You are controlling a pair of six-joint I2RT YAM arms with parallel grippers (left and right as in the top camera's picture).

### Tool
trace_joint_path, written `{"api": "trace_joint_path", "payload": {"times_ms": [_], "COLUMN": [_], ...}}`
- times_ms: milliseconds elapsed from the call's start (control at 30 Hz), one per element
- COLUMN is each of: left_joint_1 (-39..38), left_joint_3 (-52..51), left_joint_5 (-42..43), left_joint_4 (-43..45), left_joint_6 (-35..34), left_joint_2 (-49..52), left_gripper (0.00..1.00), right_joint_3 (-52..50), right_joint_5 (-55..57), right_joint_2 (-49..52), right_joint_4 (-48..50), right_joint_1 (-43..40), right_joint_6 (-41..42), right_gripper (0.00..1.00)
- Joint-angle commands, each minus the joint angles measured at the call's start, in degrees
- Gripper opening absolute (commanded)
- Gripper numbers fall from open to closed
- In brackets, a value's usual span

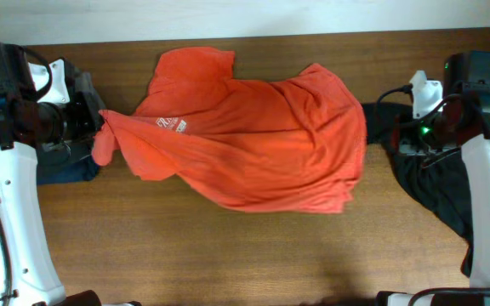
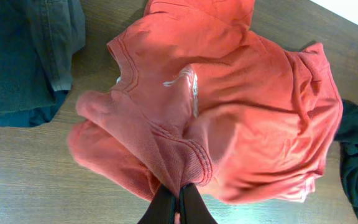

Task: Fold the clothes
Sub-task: 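Move the right gripper to the red t-shirt's lower right hem and grasp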

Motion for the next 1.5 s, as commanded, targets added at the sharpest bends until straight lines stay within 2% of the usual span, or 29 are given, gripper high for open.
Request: {"api": "trace_joint_path", "payload": {"times_ms": [0,167,333,433,600,833,1000,1167,1467], "left_joint_1": [0.2,0.2,0.2,0.1,0.2,0.1,0.1,0.1,0.1], "left_joint_3": [0.1,-0.2,-1.5,-2.6,-3.1,-3.1,-3.1,-3.1,-3.1], "left_joint_5": [-2.4,-2.6,-3.3,-3.2,-3.2,-3.2,-3.2,-3.2,-3.2], "left_joint_4": [0.0,0.0,0.4,0.9,0.9,0.8,0.8,0.4,0.4], "left_joint_6": [0.1,0.1,0.1,0.1,0.1,0.1,0.1,0.1,0.1], "left_joint_2": [0.0,0.0,0.2,0.3,0.3,0.3,0.3,0.3,0.3], "left_gripper": [0.0,0.0,0.0,0.0,0.0,0.0,0.0,0.0,0.0], "right_joint_3": [0.3,0.0,-9.0,-16.2,-27.2,-36.5,-38.6,-38.6,-38.6], "right_joint_5": [-0.2,-3.7,-5.2,-7.4,-7.3,-5.6,-2.5,-1.7,-2.2], "right_joint_2": [2.5,7.4,8.2,8.2,8.2,8.2,8.2,9.1,12.5], "right_joint_4": [0.4,-3.7,-4.3,-0.9,9.3,23.8,29.0,32.4,33.4], "right_joint_1": [1.8,1.9,5.0,8.6,13.2,14.1,14.1,14.1,14.2], "right_joint_6": [-2.2,-0.6,-0.6,-0.3,5.0,9.7,12.1,12.5,12.5], "right_gripper": [0.24,0.23,0.23,0.23,0.23,0.24,0.25,0.31,0.3]}}
